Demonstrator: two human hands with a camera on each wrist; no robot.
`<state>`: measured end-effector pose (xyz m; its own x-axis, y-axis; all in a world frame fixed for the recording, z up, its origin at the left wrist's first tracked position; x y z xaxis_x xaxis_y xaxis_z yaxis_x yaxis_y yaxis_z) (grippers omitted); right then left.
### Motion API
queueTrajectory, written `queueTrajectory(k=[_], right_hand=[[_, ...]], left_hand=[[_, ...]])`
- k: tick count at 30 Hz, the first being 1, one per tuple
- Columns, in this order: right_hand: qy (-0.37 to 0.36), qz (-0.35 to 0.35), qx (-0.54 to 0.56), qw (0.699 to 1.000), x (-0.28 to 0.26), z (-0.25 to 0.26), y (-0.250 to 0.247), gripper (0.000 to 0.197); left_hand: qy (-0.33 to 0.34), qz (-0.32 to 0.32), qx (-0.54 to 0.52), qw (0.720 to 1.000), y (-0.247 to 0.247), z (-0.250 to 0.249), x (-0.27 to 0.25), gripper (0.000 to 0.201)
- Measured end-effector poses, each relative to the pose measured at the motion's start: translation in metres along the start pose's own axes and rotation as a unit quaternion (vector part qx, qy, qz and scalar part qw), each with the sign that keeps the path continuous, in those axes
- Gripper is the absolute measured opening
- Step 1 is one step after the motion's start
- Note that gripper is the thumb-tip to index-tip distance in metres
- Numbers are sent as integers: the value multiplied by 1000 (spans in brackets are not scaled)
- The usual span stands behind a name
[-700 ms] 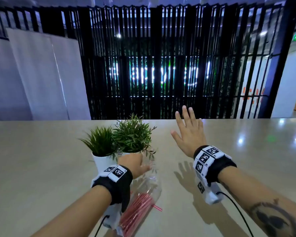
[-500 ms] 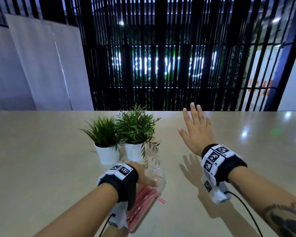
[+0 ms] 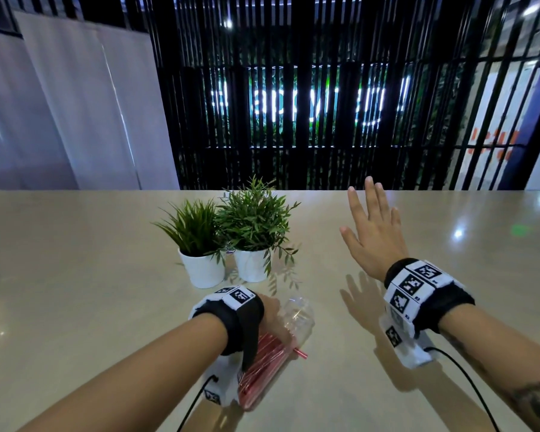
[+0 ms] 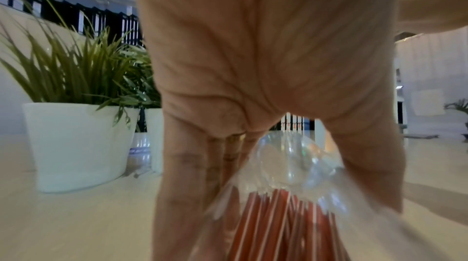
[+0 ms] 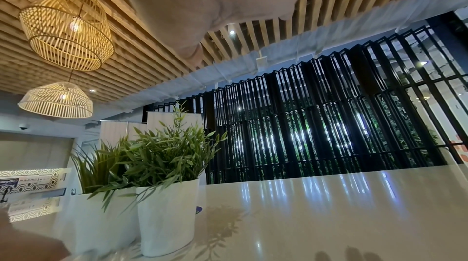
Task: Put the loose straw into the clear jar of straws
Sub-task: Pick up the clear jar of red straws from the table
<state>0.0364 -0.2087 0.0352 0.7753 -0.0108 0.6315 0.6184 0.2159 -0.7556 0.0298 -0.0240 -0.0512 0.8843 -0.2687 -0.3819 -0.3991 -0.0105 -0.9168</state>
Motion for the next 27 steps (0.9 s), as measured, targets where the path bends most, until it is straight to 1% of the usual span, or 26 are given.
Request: queueTrajectory(k=[2,4,7,10,12,14,16,19,21,23,25,27], right_hand=[[-2,-3,7,1000,-1,1,-2,63],[-2,-8,12,1000,-1,3,-4,63],[-6,-18,23,1000,0,9,-6,62],[-3,-27,39,999,3,14,-8,60],[0,-38,60,998,6,18,-10,59],[3,-45,93,995,9,23,-10,58],[9,-34,147,989,8,31,-10,57],[42,-1,273,961,1,50,-12,50],[65,15,363,929,-4,65,-13,43],[79,34,438,895,-9,78,-14,46],[97,56,481,870,-11,87,-12,49],[109,74,502,855,-13,95,-11,43]], left_hand=[[11,-18,-55,998,-1,-1,-1,76],[29,-48,-113,992,-4,0,-3,78],[63,-136,-154,977,-14,4,-2,81],[94,-212,-219,948,-28,7,-3,82],[110,-261,-261,923,-39,9,-7,80],[119,-311,-290,897,-50,13,-12,78],[123,-357,-304,875,-60,14,-17,79],[136,-401,-324,846,-68,15,-23,81],[140,-417,-331,835,-70,15,-26,82],[148,-433,-346,819,-70,14,-29,83],[154,-455,-370,795,-70,15,-33,79],[153,-476,-388,774,-69,17,-37,77]])
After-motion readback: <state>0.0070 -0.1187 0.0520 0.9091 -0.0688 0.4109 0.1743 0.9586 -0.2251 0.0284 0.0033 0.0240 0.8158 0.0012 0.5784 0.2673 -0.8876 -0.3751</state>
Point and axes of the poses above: each hand's wrist, its own x-axis towards the middle knuckle, its own y-axis out of the palm, z = x × y, the point moved 4 cm from there along x, towards the middle knuckle, and after that the axes turned 8 degrees about -z, right-handed, at the moved point
